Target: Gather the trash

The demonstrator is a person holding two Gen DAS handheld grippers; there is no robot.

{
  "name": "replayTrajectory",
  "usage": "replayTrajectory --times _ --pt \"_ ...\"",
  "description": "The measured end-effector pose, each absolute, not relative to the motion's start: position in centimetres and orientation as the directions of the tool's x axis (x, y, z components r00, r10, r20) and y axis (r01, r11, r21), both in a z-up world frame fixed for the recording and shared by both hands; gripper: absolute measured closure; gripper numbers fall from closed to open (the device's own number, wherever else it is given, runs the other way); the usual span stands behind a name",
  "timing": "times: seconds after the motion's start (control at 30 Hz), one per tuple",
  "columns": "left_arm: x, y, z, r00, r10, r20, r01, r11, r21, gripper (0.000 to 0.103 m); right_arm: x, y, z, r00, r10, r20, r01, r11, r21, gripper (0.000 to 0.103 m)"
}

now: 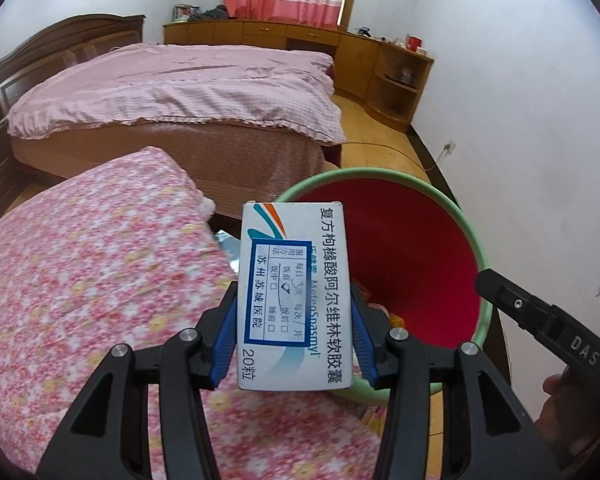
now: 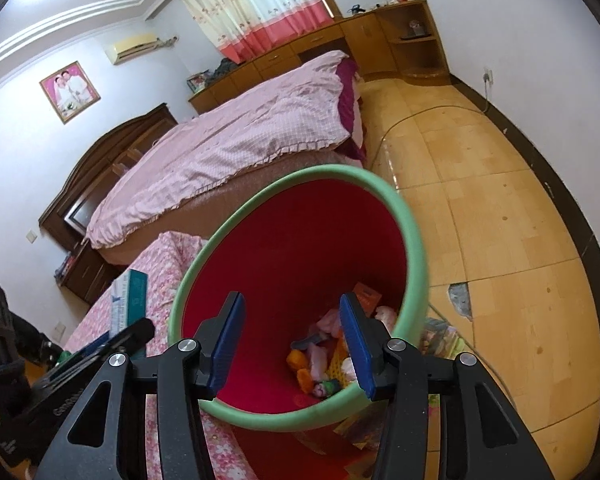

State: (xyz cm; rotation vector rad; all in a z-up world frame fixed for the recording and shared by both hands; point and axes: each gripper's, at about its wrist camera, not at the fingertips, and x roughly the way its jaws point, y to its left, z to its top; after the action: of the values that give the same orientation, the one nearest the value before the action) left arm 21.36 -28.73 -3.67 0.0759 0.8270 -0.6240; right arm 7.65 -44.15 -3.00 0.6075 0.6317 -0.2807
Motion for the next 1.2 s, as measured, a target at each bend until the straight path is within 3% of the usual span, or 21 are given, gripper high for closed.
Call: replayTrajectory --times 0.2,0.3,0.53,0.8,1.03,1.1,1.2 --pt "21.3 -30.5 -4.0 0.478 -0.519 -0.709 0.582 0.792 -0.187 0.052 6.8 -44.9 -3.0 0.777 -0.076 -0.625 0.437 0.78 0.448 0.052" --pt "21.3 -30.8 -4.3 0.458 -0.518 -0.723 0.581 0.79 -0.198 0.044 6.8 -45.1 -3.1 0.774 -0.078 -0.629 0.442 0.778 0.447 0.052" --pt "21.0 -29.5 -4.2 0.466 -0.505 -0.726 0.553 0.807 -0.206 0.044 6.8 -44.5 -2.9 0.768 -0.071 -0.637 0.435 0.788 0.436 0.052" --pt "19.8 -24.7 -3.0 0.516 -0.456 -0.725 0.474 0.857 -0.202 0.044 6.5 -41.7 -1.8 0.771 -0.055 -0.635 0.39 0.828 0.402 0.036" --pt "18.0 -19.1 -1.5 0.589 -0.386 -0.71 0.375 0.909 -0.182 0.044 6.3 -37.7 -0.9 0.775 -0.013 -0.631 0.323 0.867 0.379 0.034" --pt "17.6 -17.8 -1.1 0.604 -0.369 -0.706 0.354 0.918 -0.177 0.044 6.0 -36.7 -0.5 0.78 -0.01 -0.626 0.31 0.875 0.372 0.028" --pt "16.4 -15.4 -0.3 0.634 -0.34 -0.695 0.314 0.934 -0.17 0.043 5.5 -35.0 0.1 0.791 -0.014 -0.611 0.289 0.89 0.354 0.026"
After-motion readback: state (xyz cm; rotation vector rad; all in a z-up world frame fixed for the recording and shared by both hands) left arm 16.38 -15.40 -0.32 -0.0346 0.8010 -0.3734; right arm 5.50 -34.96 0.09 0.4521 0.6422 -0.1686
